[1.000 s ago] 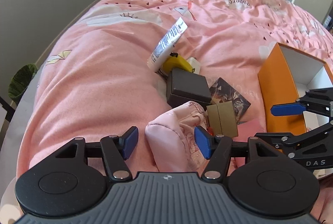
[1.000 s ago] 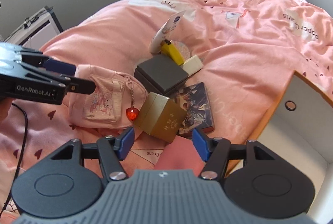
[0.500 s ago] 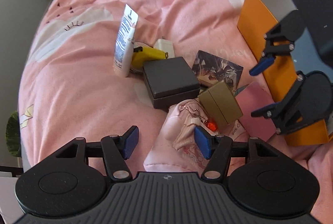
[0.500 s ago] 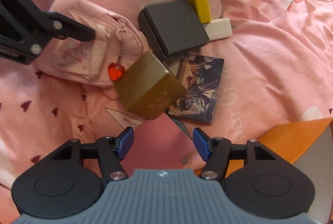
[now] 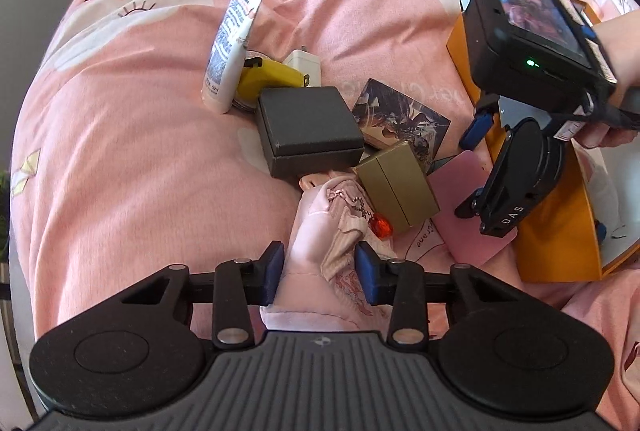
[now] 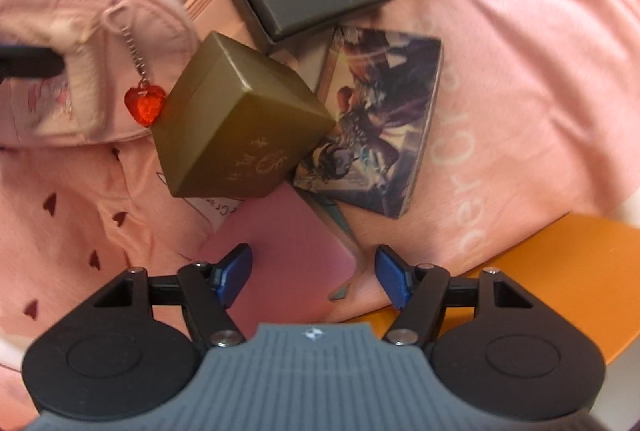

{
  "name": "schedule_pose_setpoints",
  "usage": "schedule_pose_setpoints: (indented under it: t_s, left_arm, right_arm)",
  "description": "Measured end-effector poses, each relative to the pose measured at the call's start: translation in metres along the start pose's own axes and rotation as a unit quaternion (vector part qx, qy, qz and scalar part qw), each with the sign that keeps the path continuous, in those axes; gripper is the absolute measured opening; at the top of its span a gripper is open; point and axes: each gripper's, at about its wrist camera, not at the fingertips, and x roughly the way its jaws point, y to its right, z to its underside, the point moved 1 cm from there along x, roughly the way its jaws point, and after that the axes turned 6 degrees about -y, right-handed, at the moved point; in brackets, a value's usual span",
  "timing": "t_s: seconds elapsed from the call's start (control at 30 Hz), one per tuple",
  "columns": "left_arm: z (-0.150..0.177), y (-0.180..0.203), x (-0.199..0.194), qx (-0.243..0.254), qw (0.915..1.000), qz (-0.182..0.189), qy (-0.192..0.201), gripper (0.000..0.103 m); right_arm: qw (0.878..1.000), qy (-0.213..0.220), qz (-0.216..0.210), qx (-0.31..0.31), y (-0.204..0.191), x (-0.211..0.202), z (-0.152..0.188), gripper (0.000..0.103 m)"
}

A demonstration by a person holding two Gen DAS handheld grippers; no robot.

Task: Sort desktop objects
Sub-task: 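Grasp the pink backpack with left gripper while right grasps the pink wallet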

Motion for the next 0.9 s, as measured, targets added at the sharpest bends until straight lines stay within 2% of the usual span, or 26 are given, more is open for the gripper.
schedule_pose_setpoints:
  t_s: [0.03, 0.27, 0.37, 0.5, 0.63, 0.7, 0.9]
  left_arm:
    - [0.003, 0.0, -0.002, -0.008, 1.0, 0.0, 0.005, 0.041]
    - [0.027, -0.006, -0.025, -0.088, 0.9947, 0.002, 0.054, 0.034]
    - [0.038, -0.004, -0.034, -0.117, 0.9904, -0.001, 0.074, 0.032]
    - [0.051, 0.0, -0.044, -0.142, 0.9851, -0.001, 0.097, 0.031]
    - [0.064, 0.003, -0.05, -0.164, 0.9797, -0.001, 0.115, 0.03]
    - [0.069, 0.003, -0.052, -0.179, 0.9765, 0.001, 0.121, 0.03]
    - [0.085, 0.001, -0.053, -0.224, 0.9646, 0.005, 0.139, 0.03]
  right_arm:
    - [1.0, 0.0, -0.003, 0.004, 0.0, 0.0, 0.001, 0.067]
    - [0.998, 0.055, 0.014, 0.015, -0.003, -0.023, 0.025, 0.024]
    - [0.996, 0.087, 0.003, 0.027, -0.004, -0.038, 0.039, 0.016]
    - [0.99, 0.131, -0.032, 0.047, -0.008, -0.058, 0.056, 0.011]
    - [0.981, 0.169, -0.078, 0.058, -0.029, -0.068, 0.056, 0.009]
    - [0.977, 0.188, -0.08, 0.062, -0.045, -0.063, 0.053, 0.005]
    - [0.966, 0.231, -0.088, 0.075, -0.073, -0.05, 0.039, 0.004]
